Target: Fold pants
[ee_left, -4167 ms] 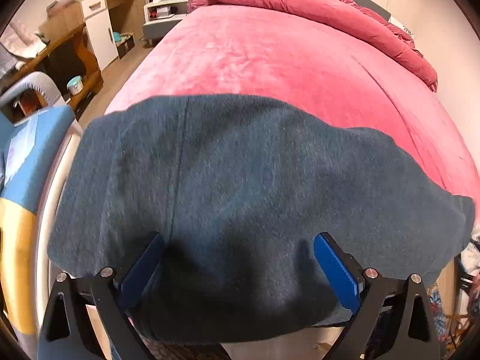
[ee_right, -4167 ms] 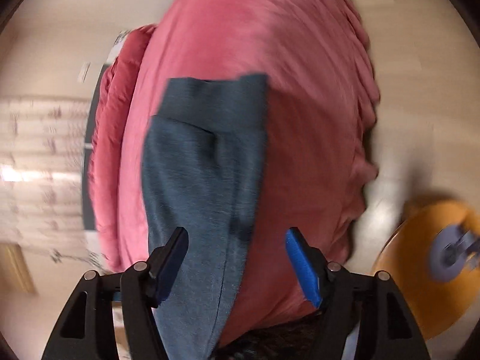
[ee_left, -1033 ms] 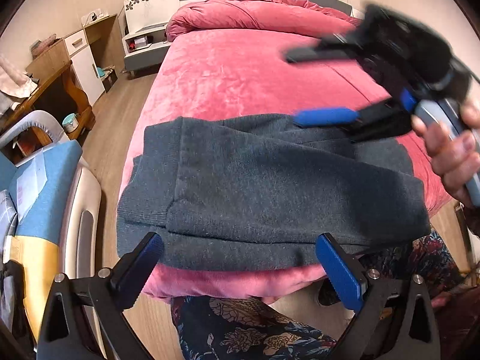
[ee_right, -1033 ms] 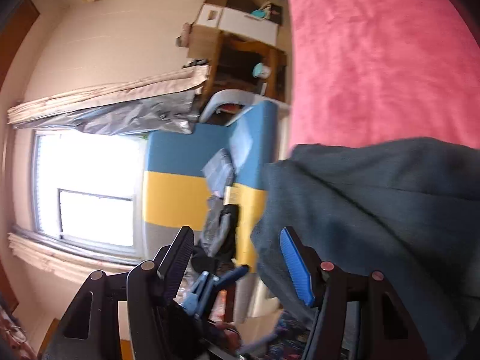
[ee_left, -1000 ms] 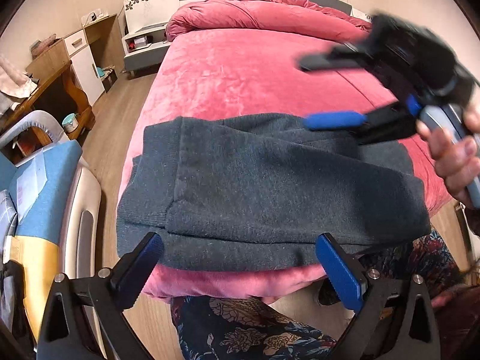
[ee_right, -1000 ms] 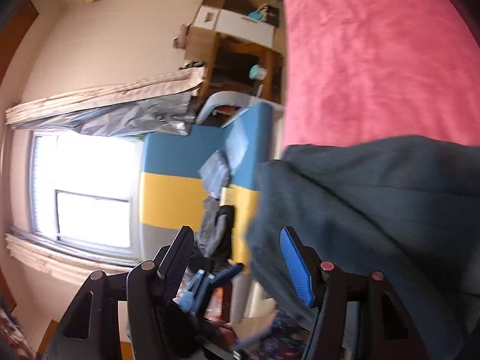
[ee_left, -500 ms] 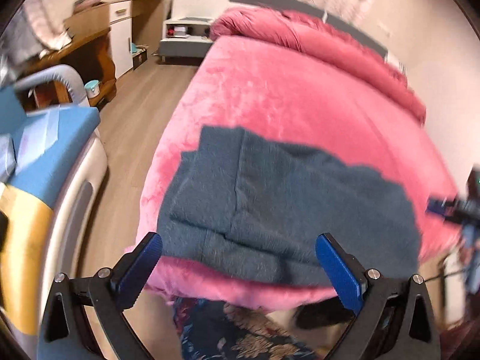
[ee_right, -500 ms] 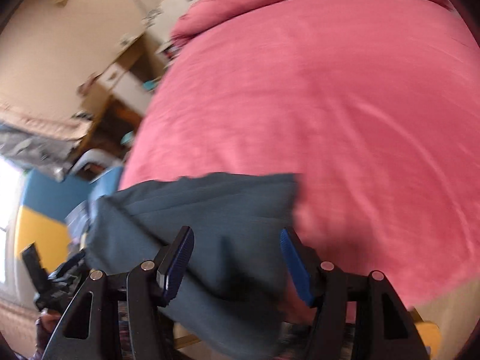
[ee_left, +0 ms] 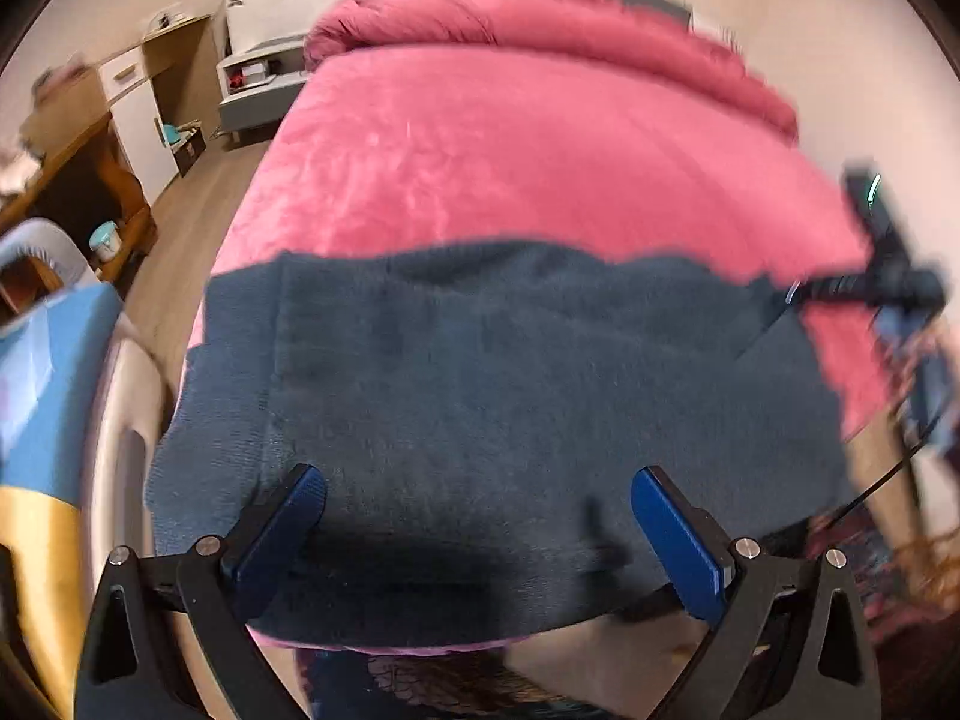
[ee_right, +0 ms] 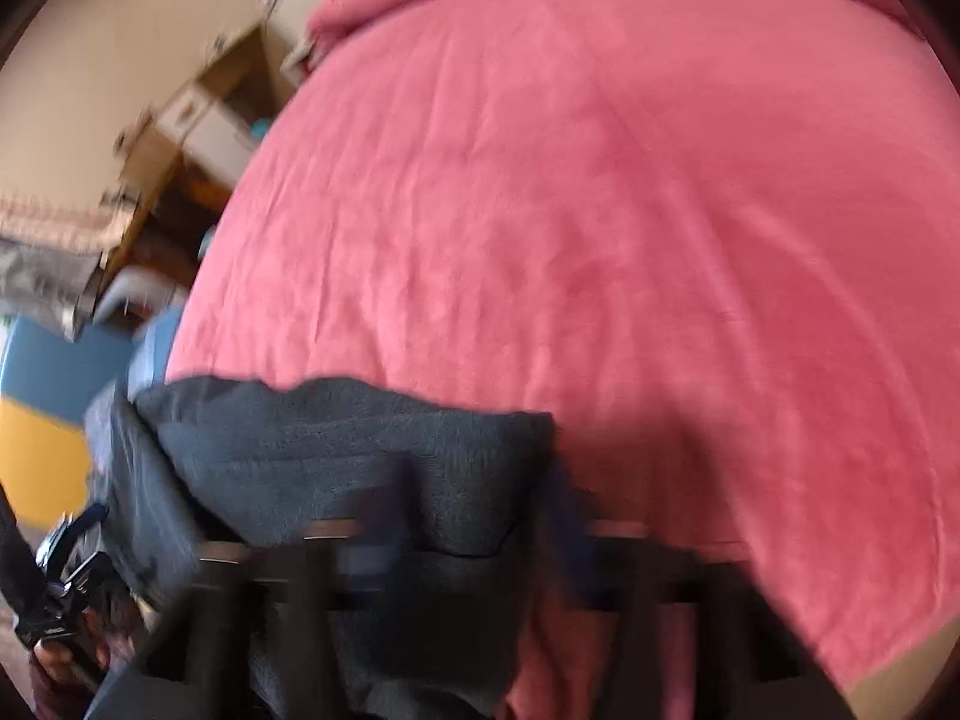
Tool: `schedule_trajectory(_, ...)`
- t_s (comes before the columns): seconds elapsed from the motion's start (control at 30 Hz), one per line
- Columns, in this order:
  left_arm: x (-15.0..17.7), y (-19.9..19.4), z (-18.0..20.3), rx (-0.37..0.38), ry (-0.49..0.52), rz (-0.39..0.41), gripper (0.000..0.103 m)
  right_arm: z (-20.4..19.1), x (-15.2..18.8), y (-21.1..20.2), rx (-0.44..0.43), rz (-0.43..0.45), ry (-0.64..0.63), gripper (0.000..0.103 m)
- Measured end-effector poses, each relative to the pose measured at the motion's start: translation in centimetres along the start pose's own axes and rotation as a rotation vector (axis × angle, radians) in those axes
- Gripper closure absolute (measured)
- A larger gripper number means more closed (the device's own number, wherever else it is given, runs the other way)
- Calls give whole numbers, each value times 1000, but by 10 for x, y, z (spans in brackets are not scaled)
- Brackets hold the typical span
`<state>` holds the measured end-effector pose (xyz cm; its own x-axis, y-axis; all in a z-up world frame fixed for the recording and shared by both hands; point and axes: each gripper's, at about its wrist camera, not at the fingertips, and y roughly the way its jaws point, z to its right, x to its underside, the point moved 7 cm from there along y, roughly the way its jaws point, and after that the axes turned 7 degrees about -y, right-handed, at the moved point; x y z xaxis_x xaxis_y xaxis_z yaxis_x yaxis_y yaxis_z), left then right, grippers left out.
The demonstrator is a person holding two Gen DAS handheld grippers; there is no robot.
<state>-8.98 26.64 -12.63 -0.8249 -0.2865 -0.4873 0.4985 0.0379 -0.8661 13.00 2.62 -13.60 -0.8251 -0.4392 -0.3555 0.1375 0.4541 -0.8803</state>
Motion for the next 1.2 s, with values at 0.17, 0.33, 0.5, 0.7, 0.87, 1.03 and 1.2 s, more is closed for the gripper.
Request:
schedule_trajectory(0.17, 10, 29, -2, -16, 32, -74, 0, 7, -49, -37, -56, 191, 30, 96)
schedule_trajectory(0.33, 10, 25, -1, -1, 24, -56, 0, 43, -51, 15, -45, 25, 110, 76)
schedule_trajectory(0.5, 22, 18, -9, 34, 14, -59, 1, 56, -31, -35, -66, 76, 74, 72)
schedule_trajectory(0.7, 17, -18, -24, 110, -98, 0, 1, 12, -9, -62, -49, 54, -142, 72)
schedule_trajectory(0.87, -6, -43, -72, 31, -186, 98, 0, -44, -11, -39, 9, -4, -362, 72)
schedule_trajectory(1.03, -41, -28, -107, 46, -237, 92, 0, -50, -10, -21, 52, -77, -409, 72)
schedule_trajectory(1.2, -61, -5, -114, 41, -231, 47, 0, -45, -8, -21, 60, -92, -377, 72)
